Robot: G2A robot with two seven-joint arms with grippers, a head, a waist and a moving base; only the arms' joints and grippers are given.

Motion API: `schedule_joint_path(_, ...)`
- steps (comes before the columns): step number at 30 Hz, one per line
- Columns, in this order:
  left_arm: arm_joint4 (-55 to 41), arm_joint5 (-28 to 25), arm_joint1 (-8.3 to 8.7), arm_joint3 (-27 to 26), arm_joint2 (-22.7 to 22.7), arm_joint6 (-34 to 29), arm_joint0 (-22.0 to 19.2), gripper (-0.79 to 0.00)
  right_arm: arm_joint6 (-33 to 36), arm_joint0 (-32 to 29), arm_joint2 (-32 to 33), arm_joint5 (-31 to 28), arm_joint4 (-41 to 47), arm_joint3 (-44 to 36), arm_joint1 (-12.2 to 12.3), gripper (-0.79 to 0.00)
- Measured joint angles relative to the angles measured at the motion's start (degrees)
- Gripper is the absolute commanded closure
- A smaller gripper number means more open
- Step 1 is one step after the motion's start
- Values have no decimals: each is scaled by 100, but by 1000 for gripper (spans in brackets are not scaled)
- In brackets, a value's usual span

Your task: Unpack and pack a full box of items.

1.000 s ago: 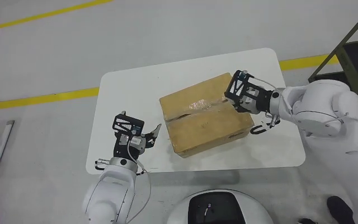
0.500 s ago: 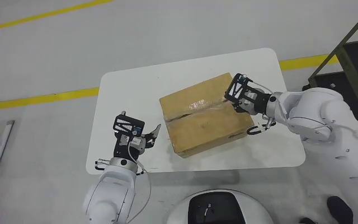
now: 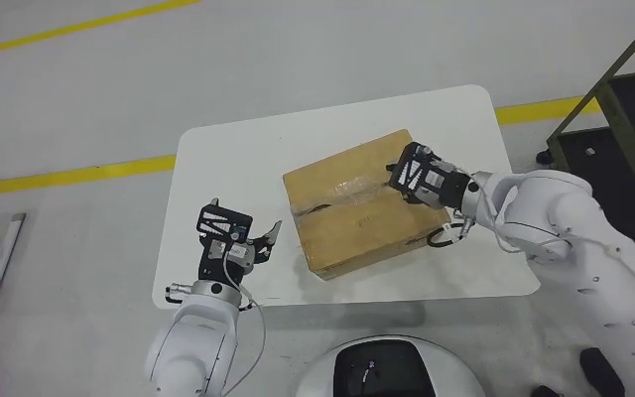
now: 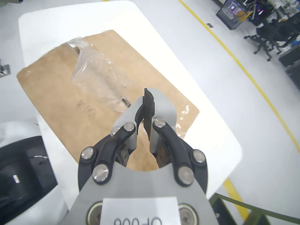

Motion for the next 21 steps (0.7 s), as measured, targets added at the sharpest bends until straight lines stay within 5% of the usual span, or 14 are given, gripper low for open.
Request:
schedule_joint_path(5, -9, -6, 2, 16, -3, 3, -13, -785, 619, 146, -8, 21, 767, 121, 2, 0)
schedule_joint_path(13, -24, -18, 8, 61, -45, -16, -43, -785, 598, 137, -3, 42, 723, 100, 5, 0)
schedule_joint_path(21, -60, -53, 14, 91, -48, -27, -70, -785, -361, 148, -304, 293, -2165, -629, 43, 0)
